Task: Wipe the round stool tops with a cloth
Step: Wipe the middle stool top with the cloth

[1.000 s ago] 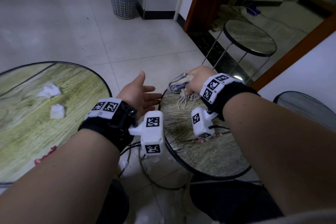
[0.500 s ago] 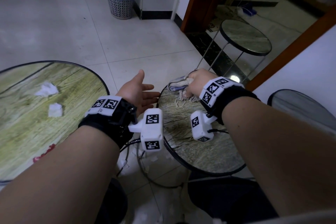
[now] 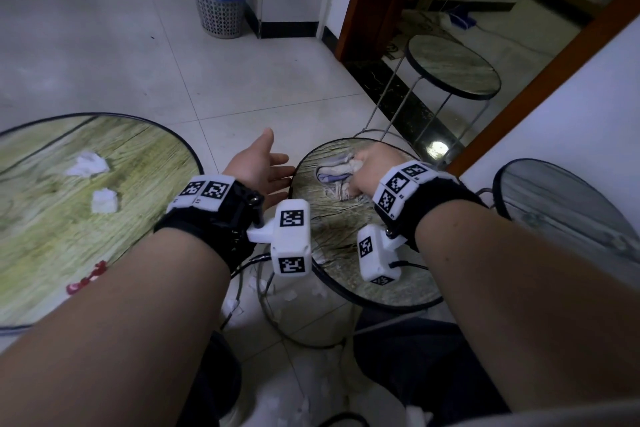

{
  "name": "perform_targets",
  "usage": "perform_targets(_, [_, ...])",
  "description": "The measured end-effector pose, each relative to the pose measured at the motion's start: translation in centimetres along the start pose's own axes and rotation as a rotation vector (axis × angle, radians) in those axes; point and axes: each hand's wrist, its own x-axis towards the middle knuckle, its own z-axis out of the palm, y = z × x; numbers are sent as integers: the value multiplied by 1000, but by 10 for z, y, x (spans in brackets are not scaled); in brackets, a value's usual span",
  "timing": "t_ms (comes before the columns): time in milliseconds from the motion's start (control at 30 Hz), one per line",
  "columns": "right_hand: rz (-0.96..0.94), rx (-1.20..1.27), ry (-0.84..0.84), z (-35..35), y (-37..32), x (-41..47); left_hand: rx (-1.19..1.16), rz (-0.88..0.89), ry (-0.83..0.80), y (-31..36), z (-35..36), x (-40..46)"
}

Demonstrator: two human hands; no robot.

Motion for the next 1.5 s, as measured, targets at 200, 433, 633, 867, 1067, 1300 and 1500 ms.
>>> perform_targets(200, [26,71,19,7,10,-9,58,12,7,-4,2,-3])
perform_targets(433, [14,78,36,13,13,-20,90,19,17,-6,1,-8])
perform_targets(633, [38,174,28,20,20,-31,72,46,53,-14,5,-13])
perform_targets(867, [32,168,1,21,21,-47,63,54,91,-21,3,-19])
perform_targets(1067, [45,172,-4,25,23,-60,53,39,98,-29,-2,-30])
perform_targets(1300, [68,245,-21,27,25,-76,47,8,76,-36,-5,-43])
perform_targets(1500, [79,250,-4,33,28,-87,66,6,83,-42,-4,-52])
